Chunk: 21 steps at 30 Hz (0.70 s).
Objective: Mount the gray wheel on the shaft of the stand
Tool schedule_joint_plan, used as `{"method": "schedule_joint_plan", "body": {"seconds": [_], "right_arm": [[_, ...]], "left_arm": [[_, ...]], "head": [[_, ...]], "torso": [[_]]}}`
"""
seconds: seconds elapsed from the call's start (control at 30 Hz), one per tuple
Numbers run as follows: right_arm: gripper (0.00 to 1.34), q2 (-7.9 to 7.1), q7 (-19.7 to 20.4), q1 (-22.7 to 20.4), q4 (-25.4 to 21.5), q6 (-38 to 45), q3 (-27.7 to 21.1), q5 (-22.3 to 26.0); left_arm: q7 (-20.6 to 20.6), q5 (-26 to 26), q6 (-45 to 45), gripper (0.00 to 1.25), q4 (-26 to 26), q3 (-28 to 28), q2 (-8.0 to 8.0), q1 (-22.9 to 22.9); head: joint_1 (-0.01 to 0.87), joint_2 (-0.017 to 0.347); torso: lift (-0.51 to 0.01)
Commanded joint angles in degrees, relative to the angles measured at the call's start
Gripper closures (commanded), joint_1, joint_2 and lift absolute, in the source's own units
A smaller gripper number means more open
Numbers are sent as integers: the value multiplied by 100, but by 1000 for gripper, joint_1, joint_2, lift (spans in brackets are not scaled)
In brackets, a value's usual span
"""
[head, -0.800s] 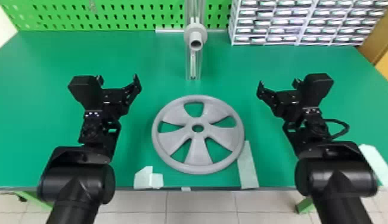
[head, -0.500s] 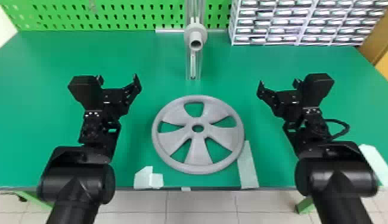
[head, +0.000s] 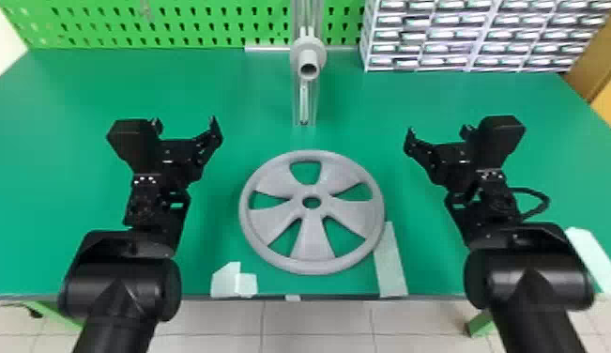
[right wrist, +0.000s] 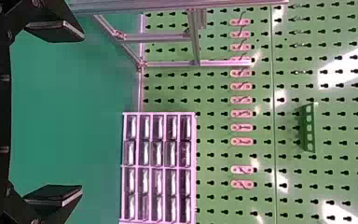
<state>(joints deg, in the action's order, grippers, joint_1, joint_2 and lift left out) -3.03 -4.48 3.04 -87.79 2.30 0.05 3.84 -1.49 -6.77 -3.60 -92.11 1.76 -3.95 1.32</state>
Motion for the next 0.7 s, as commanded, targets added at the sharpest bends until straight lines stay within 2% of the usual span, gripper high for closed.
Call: {"method": "schedule_joint_plan", "body": {"seconds": [0.0,0.3,0.5,0.67], "right_arm": [[147,4,0,21,-72,122,4,29],[147,-5,0,83,-336,781,56,64],[144,-75,0,258,-643,1774,153,3],[142,-119,0,513,-986,2961,267,29]], "left_arm": [[0,0,0,191,0,0,0,0],[0,0,0,191,0,-9,0,0],[0,-9,-9,191,0,-9,0,0],[0,-9,-9,191,0,-18,0,0]], "head": [[865,52],[865,52],[865,52],[865,52]], "torso": [[-101],[-101],[-101],[-101]]}}
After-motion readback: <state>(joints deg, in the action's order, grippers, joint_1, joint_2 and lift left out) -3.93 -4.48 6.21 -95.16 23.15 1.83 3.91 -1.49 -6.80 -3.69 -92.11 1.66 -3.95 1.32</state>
